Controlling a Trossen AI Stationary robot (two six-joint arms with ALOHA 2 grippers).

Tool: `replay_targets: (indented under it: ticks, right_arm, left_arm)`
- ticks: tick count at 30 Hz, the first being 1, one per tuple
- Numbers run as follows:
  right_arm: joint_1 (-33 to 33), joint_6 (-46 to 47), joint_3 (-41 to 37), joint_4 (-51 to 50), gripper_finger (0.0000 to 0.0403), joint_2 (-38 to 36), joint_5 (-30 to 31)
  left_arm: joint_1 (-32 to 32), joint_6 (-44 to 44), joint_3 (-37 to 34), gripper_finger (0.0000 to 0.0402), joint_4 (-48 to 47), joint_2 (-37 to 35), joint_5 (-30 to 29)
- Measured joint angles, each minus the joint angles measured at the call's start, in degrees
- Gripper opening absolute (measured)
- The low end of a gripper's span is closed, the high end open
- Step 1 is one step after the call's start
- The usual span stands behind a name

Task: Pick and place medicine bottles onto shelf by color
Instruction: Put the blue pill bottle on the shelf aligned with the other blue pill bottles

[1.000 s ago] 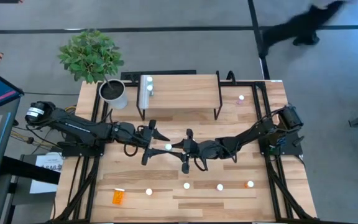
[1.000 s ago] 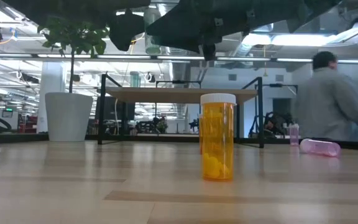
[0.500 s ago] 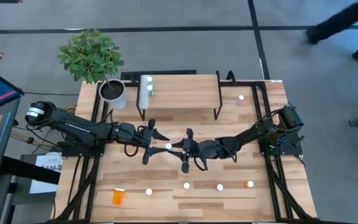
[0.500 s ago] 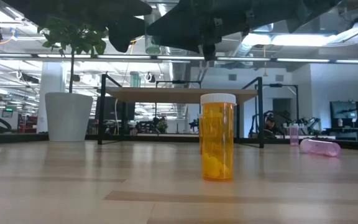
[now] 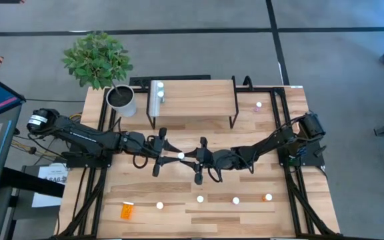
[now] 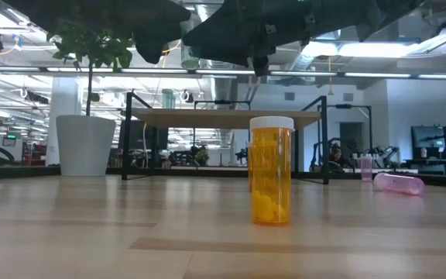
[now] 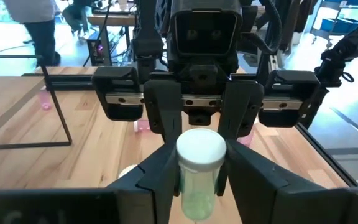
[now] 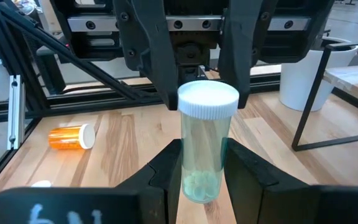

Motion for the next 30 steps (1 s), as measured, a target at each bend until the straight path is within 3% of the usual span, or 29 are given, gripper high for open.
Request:
replay_targets:
  ticks: [6, 16, 26, 30]
  right_arm:
    - [0.0, 0.0, 0.0, 0.0, 0.0123, 0.0, 0.0]
    - [0.0, -0.1, 0.0, -0.2, 0.0128, 0.0, -0.1]
    - [0.2, -1.1, 0.0, -0.4, 0.0233, -0.2, -0.2]
    - [0.2, -0.2, 0.0, -5.0, 0.0265, -2.3, -0.4]
  left_arm:
    - [0.0, 0.6, 0.0, 0.0096, 0.0, 0.0, 0.2]
    - [0.0, 0.6, 0.0, 0.0094, 0.0, 0.0, 0.1]
    - [0.5, 0.6, 0.0, 0.0094, 0.6, -0.9, -0.9]
    - [0.5, 0.5, 0.1, 0.0094, -0.9, -2.7, -2.6]
